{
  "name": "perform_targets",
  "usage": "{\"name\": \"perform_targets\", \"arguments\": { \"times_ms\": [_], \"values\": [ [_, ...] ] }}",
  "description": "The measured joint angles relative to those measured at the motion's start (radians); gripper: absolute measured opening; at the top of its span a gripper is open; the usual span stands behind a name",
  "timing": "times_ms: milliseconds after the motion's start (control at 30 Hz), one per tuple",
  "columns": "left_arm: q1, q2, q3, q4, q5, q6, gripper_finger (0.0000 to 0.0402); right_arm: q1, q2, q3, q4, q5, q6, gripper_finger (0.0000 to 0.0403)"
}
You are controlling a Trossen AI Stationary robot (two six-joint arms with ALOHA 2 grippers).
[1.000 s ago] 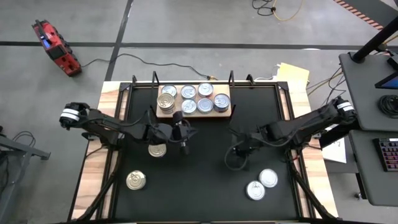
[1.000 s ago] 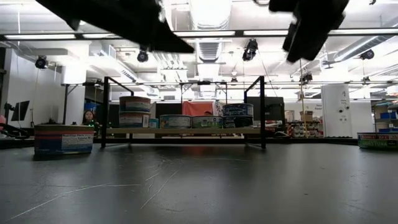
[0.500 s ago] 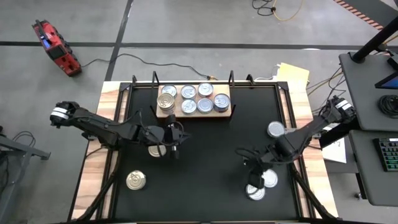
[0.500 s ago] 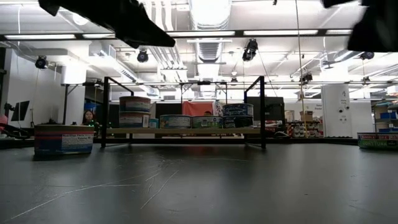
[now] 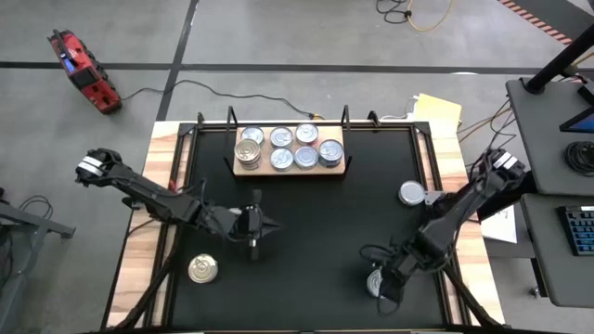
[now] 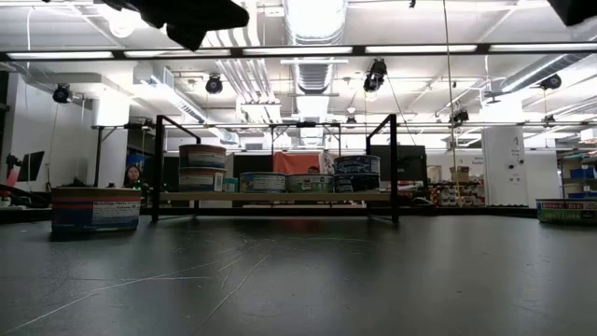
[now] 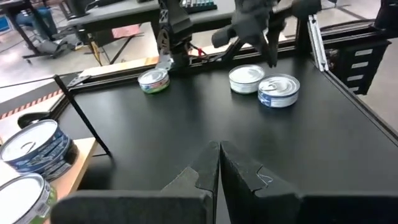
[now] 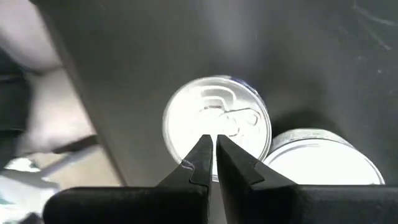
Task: Stack canned seafood by type on shelf
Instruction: Stack the blue tuna can on top of the other blue tuna cans on the shelf
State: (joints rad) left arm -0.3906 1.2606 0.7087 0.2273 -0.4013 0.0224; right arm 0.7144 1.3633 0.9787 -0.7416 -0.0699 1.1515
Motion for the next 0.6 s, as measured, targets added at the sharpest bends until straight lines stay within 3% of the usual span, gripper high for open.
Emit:
{"name": "perform_targets", "arguments": {
  "times_ms": [467,600],
  "values": [
    [-0.088,0.001,-0.001,0.058,-0.028,-0.038,0.0000,0.014,0.198,0.001,0.060,-0.008,-0.094,0.0013],
    [-0.121,0.001,-0.002,0.074,-0.028,-0.063,0.0000,0.013,0.219,0.004,0.099,0.045,-0.120,0.0013]
  ]
}}
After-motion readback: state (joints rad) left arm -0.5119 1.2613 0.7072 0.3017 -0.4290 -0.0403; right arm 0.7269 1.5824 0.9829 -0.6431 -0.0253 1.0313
